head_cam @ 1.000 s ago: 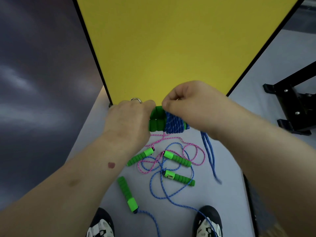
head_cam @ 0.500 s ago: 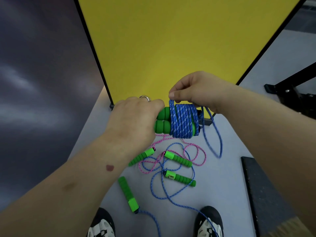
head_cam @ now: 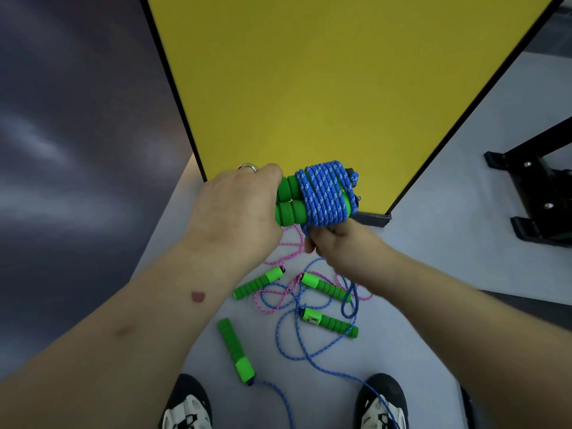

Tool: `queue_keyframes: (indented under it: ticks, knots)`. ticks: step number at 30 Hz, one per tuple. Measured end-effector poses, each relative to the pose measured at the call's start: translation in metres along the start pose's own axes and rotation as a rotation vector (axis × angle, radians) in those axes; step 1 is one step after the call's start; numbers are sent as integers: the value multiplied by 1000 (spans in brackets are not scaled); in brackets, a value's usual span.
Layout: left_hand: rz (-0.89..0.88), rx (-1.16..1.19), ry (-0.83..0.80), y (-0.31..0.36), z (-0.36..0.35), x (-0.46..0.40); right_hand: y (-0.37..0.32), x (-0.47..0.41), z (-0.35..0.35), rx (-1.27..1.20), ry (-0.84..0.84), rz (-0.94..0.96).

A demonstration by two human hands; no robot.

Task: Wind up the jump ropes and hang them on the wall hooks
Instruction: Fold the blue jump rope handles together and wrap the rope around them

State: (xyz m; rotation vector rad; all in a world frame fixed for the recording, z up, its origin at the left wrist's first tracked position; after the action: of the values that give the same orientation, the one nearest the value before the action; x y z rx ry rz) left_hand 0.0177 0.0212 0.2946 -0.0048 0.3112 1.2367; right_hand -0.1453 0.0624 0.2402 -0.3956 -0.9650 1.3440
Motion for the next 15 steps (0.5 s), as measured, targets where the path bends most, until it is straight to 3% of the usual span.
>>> queue_keyframes:
  ticks: [10, 15]
  knots:
    - [-17, -42, -5, -3, -14, 1, -62, 44, 10, 323, 22, 164]
    - [-71, -63, -36, 1, -19, 2, -82, 37, 47, 40, 41, 138]
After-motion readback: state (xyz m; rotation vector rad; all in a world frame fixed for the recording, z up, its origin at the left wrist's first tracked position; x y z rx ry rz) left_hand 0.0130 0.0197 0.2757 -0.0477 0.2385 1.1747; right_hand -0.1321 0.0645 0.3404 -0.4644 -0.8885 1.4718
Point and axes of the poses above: each hand's wrist, its own x-axis away from the middle knuckle, its own z-axis out of the back of the hand, y = z × x, the point moved 4 cm from there along -x, towards the middle knuckle, and after that the axes turned 4 degrees about z, right-handed, at the moved point
